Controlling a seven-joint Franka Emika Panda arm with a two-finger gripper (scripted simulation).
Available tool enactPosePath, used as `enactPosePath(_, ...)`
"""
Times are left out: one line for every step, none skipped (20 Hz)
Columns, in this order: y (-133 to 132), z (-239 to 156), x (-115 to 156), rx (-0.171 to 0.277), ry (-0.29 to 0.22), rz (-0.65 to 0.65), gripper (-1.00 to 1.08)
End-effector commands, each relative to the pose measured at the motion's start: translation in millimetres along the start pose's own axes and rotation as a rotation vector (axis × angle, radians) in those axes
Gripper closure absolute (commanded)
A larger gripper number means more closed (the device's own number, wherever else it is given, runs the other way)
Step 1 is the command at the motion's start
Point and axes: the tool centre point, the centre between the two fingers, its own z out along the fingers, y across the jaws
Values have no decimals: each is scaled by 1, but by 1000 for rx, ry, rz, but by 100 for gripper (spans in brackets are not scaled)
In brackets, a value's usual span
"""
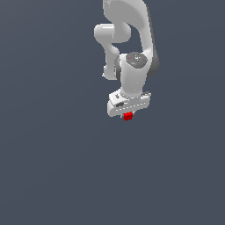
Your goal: Pick up the red cube and move it to a goal position.
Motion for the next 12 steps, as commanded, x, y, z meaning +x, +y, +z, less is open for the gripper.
enactPosePath(0,-26,-4,0,1,-1,108)
enactPosePath(0,-36,-6,0,1,-1,108)
enactPosePath(0,-45,-7,0,1,-1,108)
enactPosePath(0,-54,-8,0,1,-1,108)
enactPosePath(0,-62,-10,0,1,-1,108)
enactPosePath(0,-71,-11,1,1,-1,108)
enactPosePath(0,-78,-12,1,1,-1,108)
enactPosePath(0,-85,-13,1,1,-1,108)
enactPosePath(0,-92,-13,1,1,-1,108)
enactPosePath(0,-98,-14,1,1,-1,108)
enactPosePath(0,-103,-15,1,1,-1,108)
enactPosePath(0,-108,-15,1,1,-1,108)
